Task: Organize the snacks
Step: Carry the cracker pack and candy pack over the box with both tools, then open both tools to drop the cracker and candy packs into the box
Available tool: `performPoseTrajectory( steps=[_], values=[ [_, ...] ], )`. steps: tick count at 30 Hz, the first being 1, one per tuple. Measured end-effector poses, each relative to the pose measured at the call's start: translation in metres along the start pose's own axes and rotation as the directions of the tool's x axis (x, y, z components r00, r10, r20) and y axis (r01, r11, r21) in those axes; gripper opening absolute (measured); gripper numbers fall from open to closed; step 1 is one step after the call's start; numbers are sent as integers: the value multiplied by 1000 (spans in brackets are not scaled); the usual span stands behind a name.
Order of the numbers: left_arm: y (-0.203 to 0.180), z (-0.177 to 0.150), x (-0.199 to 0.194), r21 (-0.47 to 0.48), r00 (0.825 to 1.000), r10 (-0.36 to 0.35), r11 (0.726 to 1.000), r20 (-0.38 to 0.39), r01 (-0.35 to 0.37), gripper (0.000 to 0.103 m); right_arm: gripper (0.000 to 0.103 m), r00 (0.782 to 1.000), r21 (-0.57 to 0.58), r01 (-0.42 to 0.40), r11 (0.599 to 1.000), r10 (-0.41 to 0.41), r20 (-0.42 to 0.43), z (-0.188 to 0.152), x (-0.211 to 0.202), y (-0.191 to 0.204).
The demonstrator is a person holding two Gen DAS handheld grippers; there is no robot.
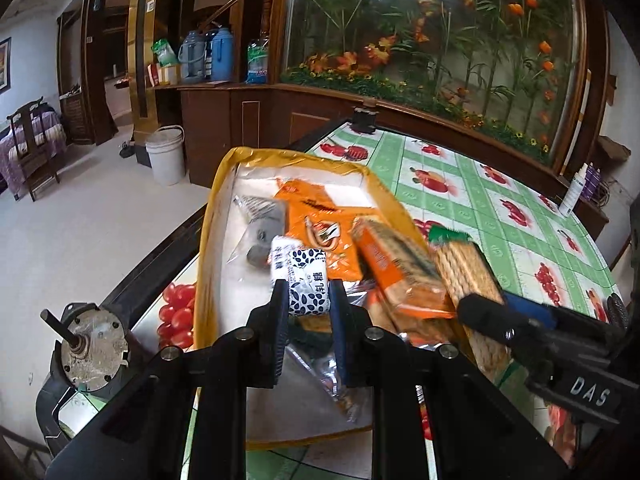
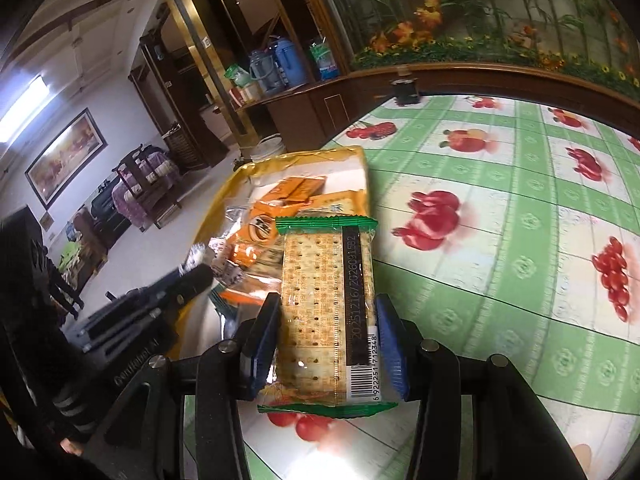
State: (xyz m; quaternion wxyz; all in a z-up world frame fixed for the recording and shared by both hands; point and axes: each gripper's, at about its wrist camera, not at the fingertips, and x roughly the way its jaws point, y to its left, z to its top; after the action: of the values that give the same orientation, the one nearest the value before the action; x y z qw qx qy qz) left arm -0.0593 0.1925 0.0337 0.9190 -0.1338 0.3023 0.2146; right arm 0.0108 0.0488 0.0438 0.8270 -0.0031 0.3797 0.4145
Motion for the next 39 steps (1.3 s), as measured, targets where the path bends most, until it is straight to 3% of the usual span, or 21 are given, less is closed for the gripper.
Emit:
performPoseTrajectory(
  steps=[15,21,29,39],
  values=[
    [12,-7,14,-36,999,-19,999,-33,18,17,47,1000,-20,25,999,-25,6,30,47,27],
    [13,-7,20,-51,999,-15,999,-34,13,17,48,999,-12,28,1000,-29,-38,37,81,29],
    [13,-7,27,-74,999,-43,996,-20,41,17,48,999,-19,20,1000,-21,-41,34,85,30],
    [6,-5,30,-46,1000,-14,999,-16,13,17,48,998,-24,20,1000,-21,-55,29,90,31]
  ],
)
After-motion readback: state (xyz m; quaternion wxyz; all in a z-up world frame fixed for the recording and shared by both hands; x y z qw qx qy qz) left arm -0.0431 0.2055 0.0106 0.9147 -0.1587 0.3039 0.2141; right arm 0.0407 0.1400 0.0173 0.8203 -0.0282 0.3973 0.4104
